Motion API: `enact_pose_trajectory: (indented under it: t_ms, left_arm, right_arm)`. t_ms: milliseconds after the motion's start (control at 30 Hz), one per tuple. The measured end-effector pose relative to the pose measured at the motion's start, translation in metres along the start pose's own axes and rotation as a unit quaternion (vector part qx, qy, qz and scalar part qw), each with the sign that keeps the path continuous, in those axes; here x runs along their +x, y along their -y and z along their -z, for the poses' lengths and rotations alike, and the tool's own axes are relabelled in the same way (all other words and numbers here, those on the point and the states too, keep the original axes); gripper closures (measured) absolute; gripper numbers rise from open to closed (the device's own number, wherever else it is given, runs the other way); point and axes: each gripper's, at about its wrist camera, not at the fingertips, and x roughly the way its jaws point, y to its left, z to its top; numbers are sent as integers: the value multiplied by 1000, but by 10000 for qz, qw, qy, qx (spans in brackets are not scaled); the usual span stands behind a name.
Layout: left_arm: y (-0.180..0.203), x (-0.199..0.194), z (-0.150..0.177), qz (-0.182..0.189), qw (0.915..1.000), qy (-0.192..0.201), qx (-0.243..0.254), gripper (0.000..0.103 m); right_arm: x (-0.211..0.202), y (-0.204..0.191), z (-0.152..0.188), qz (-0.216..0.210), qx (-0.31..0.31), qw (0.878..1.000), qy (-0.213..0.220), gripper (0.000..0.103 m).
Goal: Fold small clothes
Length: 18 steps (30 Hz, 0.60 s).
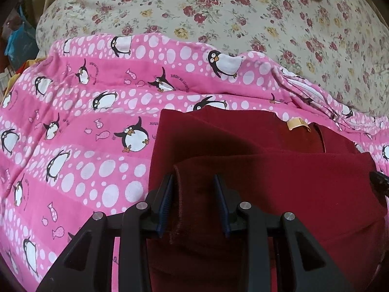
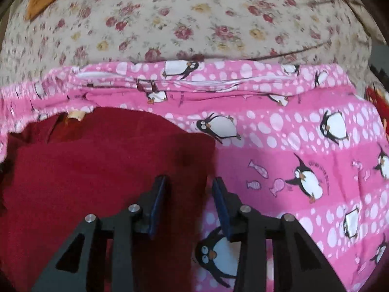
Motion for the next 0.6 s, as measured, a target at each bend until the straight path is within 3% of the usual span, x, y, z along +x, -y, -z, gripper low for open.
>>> enact_pose_trajectory:
  t_ms: [233,433,600]
  left_arm:
    - [1,-1,1,-56,10000,40,31,90]
    - [1,-2,3,-90,9999,82,54,89]
    - [2,-5,5,-117,9998,96,86,89]
  right_arm:
    - [-53,-3,21,-359,-88,9991,188,61]
    - [-33,-5,46,-289,-254,9989,-264,59]
    - [-32,6,51,-420,85,9988,-223,56]
